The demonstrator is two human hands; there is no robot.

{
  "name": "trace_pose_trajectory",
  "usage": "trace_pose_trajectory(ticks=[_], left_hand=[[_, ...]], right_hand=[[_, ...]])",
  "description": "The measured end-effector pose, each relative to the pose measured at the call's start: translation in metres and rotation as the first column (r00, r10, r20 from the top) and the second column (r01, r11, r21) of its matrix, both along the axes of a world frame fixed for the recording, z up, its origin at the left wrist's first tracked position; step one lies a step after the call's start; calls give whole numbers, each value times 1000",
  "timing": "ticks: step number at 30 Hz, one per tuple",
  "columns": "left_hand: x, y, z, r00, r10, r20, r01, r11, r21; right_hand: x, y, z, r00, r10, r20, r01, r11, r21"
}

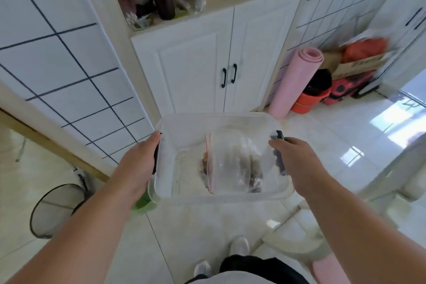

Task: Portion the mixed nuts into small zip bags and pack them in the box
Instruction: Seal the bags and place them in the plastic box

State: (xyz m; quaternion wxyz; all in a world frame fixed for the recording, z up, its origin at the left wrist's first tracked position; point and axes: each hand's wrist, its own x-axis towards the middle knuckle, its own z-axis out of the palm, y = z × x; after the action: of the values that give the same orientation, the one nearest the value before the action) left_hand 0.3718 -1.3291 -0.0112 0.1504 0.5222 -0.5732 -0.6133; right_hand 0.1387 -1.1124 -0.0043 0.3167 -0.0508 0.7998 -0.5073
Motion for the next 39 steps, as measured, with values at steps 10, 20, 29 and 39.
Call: trace_pose_trajectory(ticks=[10,20,29,39], left_hand=[[-90,-57,-3,991,123,-59,-111,978,177],[-171,-102,16,991,130,-31,-125,983,134],[-265,-166,26,990,101,-95,-84,982,171],[-361,-219,42,980,5,-197,45,967,250]], right_hand=[[-97,-65,2,1000,13,17,-13,1000,9],[-180,-118,15,1000,1,13,-1,1000,-14],[-264,-171,29,998,-45,-41,47,998,49],[-357,-217,46,987,-123,-101,132,987,90]])
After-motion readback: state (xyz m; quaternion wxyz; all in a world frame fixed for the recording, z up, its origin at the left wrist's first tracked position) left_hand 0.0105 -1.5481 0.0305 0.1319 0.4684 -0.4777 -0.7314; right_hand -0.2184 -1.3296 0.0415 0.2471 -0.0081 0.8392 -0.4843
